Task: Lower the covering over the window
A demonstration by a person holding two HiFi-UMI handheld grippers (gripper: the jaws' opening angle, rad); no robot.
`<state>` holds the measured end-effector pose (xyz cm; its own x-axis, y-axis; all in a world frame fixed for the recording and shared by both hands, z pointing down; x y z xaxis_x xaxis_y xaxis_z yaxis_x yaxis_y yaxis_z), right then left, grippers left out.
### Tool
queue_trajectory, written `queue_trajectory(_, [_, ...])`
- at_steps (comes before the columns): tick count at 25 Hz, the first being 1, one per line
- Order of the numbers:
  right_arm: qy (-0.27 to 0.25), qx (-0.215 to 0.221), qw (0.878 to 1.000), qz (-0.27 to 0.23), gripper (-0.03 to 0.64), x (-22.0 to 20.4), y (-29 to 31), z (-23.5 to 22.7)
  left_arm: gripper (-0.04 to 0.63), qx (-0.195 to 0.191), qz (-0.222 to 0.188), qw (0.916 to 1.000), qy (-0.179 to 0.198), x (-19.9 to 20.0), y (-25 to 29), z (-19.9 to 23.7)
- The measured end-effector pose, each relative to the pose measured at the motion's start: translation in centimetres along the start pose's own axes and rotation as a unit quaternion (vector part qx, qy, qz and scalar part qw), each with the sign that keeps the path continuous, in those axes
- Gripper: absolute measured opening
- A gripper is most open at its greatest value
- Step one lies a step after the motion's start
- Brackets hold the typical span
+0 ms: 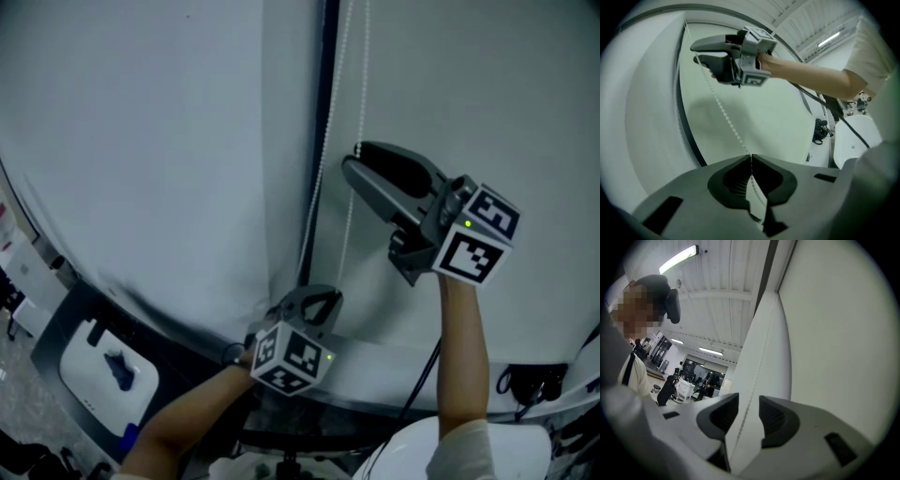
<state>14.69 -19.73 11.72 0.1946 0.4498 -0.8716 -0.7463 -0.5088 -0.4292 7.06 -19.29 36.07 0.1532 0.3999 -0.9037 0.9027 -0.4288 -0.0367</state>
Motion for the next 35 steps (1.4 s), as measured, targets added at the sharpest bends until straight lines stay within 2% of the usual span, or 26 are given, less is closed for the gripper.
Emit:
queue_trajectory(4, [-0.006,0.011,1.000,0.010,0.146,0.1,0.4,0.4,0.026,-0.042,0.054,0.9975,-0.020,-4.4,-0.1,-3.7])
queue_trajectory(6, [-0.012,0.014,1.000,0.013,0.076,0.1,0.5,0.6,0.026,-0.053,0.069,0.9956,-0.036,-6.1,-0.2,-5.2])
queue_trajectory(8, [-0.010,0.015,1.000,0.009,0.061,0.2,0.5,0.7,0.026,-0.053,0.076,0.9943,-0.053,-7.3,-0.5,-5.5])
queue_trajectory(13, [-0.002,0.018,1.000,0.003,0.061,0.8,0.7,1.1,0.026,-0.047,0.080,0.9938,-0.061,-8.2,-1.2,-4.7])
queue_trajectory(17, [-0.014,0.018,1.000,0.017,0.021,0.9,0.9,1.5,0.026,-0.049,0.072,0.9941,-0.064,-7.9,-1.0,-5.0])
queue_trajectory(20, [-0.022,0.010,1.000,0.014,0.009,1.3,0.8,1.3,0.026,-0.060,0.064,0.9925,-0.084,-7.7,-1.0,-4.6])
queue_trajectory(22, [-0.049,0.000,0.999,0.024,0.009,1.5,0.6,1.3,0.026,-0.065,0.057,0.9890,-0.120,-7.4,-1.4,-4.3])
queue_trajectory(24, [-0.067,-0.009,0.997,0.032,0.009,1.4,0.5,1.3,0.028,-0.055,0.035,0.9820,-0.178,-6.5,-2.3,-3.3])
queue_trajectory(26, [-0.081,-0.015,0.996,0.037,0.009,1.2,0.5,1.4,0.028,-0.037,-0.005,0.9743,-0.222,-5.0,-3.2,-1.5])
queue_trajectory(30, [-0.118,-0.016,0.991,0.053,0.009,1.9,-0.5,1.5,0.048,-0.027,-0.119,0.9618,-0.245,2.5,-3.8,2.1])
queue_trajectory(33, [-0.158,-0.009,0.985,0.072,0.008,2.1,-1.0,2.2,0.083,-0.028,-0.198,0.9453,-0.257,8.8,-3.9,4.9])
queue_trajectory(35, [-0.191,-0.003,0.977,0.094,0.008,1.4,-1.1,2.8,0.086,-0.021,-0.237,0.9362,-0.259,12.0,-4.2,6.8])
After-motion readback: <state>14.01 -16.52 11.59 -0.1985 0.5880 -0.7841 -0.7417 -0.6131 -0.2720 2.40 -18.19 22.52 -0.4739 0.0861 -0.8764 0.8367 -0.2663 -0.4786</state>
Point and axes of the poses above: the fingertips, and each gripper's own axes: y forward along the fingers, z to its left, x out of its top, the point moved 7 cm from there along -y, backward along the fingers, and after that the axes turned 15 degrees about -z, right-handed, at the moved point
